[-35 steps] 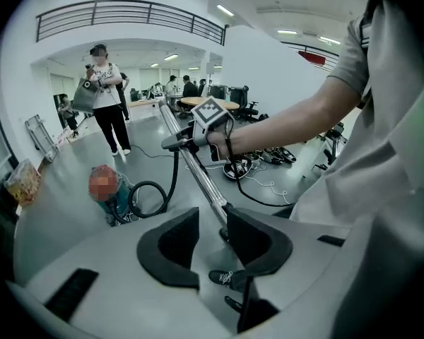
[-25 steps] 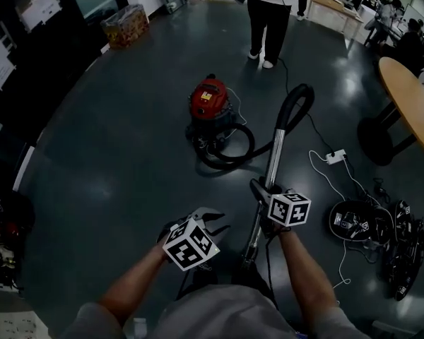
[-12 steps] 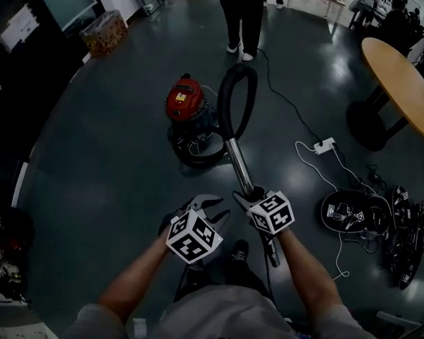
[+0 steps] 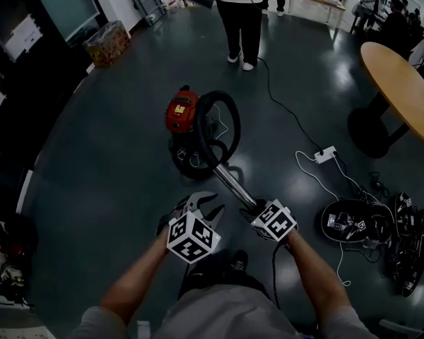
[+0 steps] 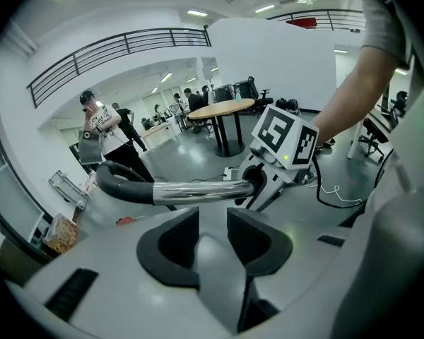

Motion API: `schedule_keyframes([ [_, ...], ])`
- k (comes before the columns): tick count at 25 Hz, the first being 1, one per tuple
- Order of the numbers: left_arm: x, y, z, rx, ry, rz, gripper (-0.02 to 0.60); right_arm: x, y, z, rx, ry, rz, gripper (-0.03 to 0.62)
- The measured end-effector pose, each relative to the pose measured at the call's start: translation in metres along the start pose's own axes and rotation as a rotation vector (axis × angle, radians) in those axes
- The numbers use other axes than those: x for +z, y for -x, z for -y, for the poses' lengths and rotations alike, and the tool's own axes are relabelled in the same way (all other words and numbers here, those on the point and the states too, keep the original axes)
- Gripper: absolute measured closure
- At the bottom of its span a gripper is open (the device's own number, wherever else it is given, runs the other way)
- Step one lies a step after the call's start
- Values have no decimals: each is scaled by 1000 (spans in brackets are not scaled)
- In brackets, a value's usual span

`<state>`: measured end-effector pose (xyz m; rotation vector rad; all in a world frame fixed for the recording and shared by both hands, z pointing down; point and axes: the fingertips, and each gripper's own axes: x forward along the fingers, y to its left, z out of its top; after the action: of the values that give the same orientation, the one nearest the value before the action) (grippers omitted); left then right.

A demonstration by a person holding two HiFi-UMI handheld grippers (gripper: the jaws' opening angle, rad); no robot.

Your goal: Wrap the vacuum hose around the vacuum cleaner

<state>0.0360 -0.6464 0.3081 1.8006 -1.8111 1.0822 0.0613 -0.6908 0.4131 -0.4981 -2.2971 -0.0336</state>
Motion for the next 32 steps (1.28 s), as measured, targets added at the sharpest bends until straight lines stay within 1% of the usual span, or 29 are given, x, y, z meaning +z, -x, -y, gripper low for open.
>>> schedule_keyframes([
  [3, 7, -4, -12, 26, -28, 14, 451, -5, 0, 6, 9, 34, -37, 467],
  [6, 14, -11, -36, 74, -61, 37, 451, -7, -2, 11, 14, 68, -88, 467],
  [8, 16, -21, -52, 85, -84, 30, 451, -8, -3, 19, 11, 105, -134, 468],
  [10, 14, -34, -64, 66, -98, 3, 449, -9, -4, 28, 6, 156, -183, 470],
  [14, 0, -58, -76, -11, -102, -39, 449, -14, -11, 45, 6, 233, -266, 470],
  [17, -12, -75, -83, -65, -78, -67, 449, -12, -18, 63, -4, 292, -311, 470],
  [20, -22, -92, -98, -78, -36, -91, 449, -4, -26, 77, 8, 345, -343, 470],
  [26, -45, -126, -128, -102, 41, -129, 449, -2, -47, 110, 32, 443, -436, 473],
  [30, -72, -151, -141, -127, 142, -131, 449, -7, -70, 127, 51, 504, -492, 474],
  [32, -84, -166, -147, -147, 168, -133, 449, -9, -85, 141, 57, 549, -515, 474],
])
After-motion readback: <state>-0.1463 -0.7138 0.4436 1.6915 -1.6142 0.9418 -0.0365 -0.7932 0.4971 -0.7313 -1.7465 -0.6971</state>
